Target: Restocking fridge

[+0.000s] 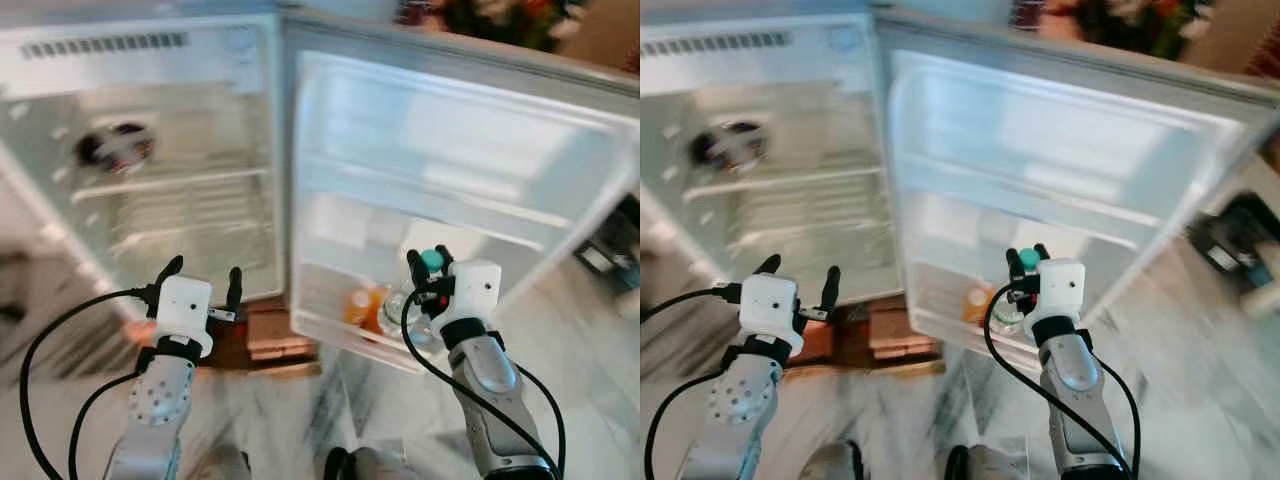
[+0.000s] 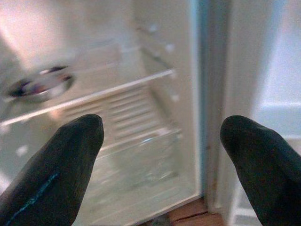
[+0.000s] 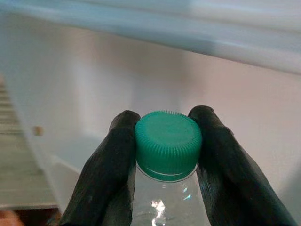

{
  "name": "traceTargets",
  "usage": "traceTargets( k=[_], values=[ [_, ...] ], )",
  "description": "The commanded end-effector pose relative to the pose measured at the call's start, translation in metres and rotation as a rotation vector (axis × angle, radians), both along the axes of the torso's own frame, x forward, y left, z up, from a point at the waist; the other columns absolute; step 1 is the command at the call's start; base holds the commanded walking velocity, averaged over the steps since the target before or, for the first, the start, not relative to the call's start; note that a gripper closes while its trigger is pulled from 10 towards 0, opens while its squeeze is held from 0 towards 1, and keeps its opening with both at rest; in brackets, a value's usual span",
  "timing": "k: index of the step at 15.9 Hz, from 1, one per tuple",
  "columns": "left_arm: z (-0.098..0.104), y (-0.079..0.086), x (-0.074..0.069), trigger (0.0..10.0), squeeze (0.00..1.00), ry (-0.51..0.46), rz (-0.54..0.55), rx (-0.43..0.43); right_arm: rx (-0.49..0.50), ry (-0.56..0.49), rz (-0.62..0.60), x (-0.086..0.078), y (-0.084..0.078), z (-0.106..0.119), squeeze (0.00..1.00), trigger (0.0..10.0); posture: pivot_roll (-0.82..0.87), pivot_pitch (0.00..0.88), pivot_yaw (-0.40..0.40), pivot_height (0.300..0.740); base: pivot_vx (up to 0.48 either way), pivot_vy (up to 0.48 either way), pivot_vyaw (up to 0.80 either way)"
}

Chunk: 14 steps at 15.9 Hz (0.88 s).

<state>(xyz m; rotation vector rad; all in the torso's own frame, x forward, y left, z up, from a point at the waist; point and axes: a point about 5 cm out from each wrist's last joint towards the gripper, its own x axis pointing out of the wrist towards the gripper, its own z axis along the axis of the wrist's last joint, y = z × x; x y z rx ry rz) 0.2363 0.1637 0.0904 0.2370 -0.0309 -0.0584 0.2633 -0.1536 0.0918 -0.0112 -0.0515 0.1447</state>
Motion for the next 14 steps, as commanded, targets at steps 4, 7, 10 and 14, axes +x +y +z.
traceTargets(
  k=[4,7,10,14],
  values=[
    [-0.0050,-0.0008,-0.0023,10.0,0.00,0.020,0.005,-0.007,-0.018,-0.049,0.019,0.0036,0.0011,0.0109,0.00,10.0,0.11,0.131,-0.063,0.740,0.000,0.000,0.69],
    [-0.0078,-0.0016,-0.0022,10.0,0.00,0.035,0.020,-0.025,-0.009,-0.047,0.008,0.0041,-0.0001,0.0110,0.00,10.0,0.11,0.135,-0.063,0.740,0.000,0.000,0.38],
    [-0.0078,-0.0022,-0.0020,10.0,0.00,0.035,0.003,-0.022,-0.006,-0.047,0.001,0.0042,-0.0001,0.0110,0.00,10.0,0.11,0.137,-0.062,0.740,0.000,0.000,0.00],
    [-0.0090,-0.0028,-0.0009,10.0,0.00,0.041,0.002,-0.033,0.026,-0.056,0.006,0.0052,0.0011,0.0148,0.00,10.0,0.10,0.140,-0.061,0.740,0.000,0.000,0.00]
  ],
)
